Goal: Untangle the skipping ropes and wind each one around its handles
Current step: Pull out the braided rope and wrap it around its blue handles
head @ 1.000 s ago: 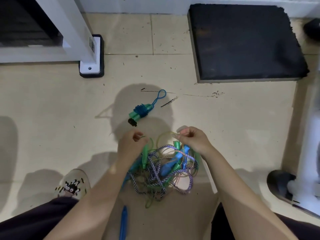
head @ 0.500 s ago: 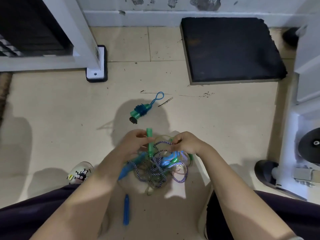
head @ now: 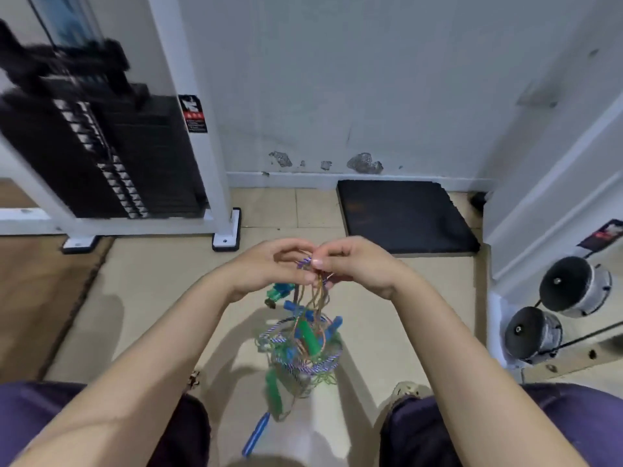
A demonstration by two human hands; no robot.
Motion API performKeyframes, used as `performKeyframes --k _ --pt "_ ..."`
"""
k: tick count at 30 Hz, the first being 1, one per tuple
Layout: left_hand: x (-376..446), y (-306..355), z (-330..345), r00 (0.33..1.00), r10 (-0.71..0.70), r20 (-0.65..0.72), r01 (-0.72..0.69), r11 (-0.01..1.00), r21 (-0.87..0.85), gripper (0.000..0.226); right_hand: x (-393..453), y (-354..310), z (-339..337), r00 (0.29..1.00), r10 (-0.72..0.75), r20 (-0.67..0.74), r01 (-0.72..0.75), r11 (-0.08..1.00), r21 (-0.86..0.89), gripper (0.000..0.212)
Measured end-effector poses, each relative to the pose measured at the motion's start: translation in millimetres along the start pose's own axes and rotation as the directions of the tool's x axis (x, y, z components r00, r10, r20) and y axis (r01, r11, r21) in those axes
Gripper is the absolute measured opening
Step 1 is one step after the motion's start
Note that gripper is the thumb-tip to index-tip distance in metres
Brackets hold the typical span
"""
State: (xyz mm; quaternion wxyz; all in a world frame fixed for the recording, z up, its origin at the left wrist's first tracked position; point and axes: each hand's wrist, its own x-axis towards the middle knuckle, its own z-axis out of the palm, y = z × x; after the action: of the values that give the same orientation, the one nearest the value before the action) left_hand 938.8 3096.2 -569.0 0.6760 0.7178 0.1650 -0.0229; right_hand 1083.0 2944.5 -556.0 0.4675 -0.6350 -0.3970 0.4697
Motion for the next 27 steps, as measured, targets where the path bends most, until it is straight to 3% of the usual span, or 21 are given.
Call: performKeyframes --k 4,6,10,13,17,21,24,25,27 --pt "-24 42 12 0.988 0.151 -0.040 -0.151 0.988 0.015 0.039 -33 -64 0 0.976 -0.191 -0.107 0.206 0.967 0.147 0.012" --pt "-34 57 16 0.976 0.198 -0.095 -0.195 0.980 0.046 0.020 -45 -84 -1 0.959 -0.233 -0.163 0.253 0.960 0.120 0.012" --pt "-49 78 8 0.944 0.244 -0.221 -0.227 0.968 0.103 0.014 -57 -96 -16 0.919 -0.249 -0.305 0.225 0.968 -0.112 0.010" --pt "-51 74 -1 0.943 0.227 -0.244 -0.208 0.973 0.102 0.012 -56 -85 -23 0.911 -0.249 -0.330 0.181 0.958 -0.223 0.014" --pt "-39 49 2 0.947 0.145 -0.286 -0.121 0.988 0.099 0.012 -51 -54 -16 0.922 -0.211 -0.326 0.171 0.974 -0.146 0.014" --pt "-22 33 6 0.958 0.079 -0.276 0.006 0.956 0.294 0.048 -45 -41 -10 0.937 -0.167 -0.307 0.165 0.986 -0.034 0.013" --pt "-18 26 7 0.948 0.085 -0.307 0.145 0.742 0.654 0.073 -40 -40 -7 0.950 -0.175 -0.259 0.190 0.981 0.035 0.013" --pt "-17 25 7 0.947 0.094 -0.306 0.146 0.724 0.674 0.078 -39 -39 -6 0.956 -0.170 -0.238 0.187 0.981 0.051 0.014" --pt "-16 26 13 0.955 0.120 -0.272 0.063 0.813 0.578 0.079 -35 -36 -2 0.965 -0.166 -0.202 0.185 0.980 0.076 0.013"
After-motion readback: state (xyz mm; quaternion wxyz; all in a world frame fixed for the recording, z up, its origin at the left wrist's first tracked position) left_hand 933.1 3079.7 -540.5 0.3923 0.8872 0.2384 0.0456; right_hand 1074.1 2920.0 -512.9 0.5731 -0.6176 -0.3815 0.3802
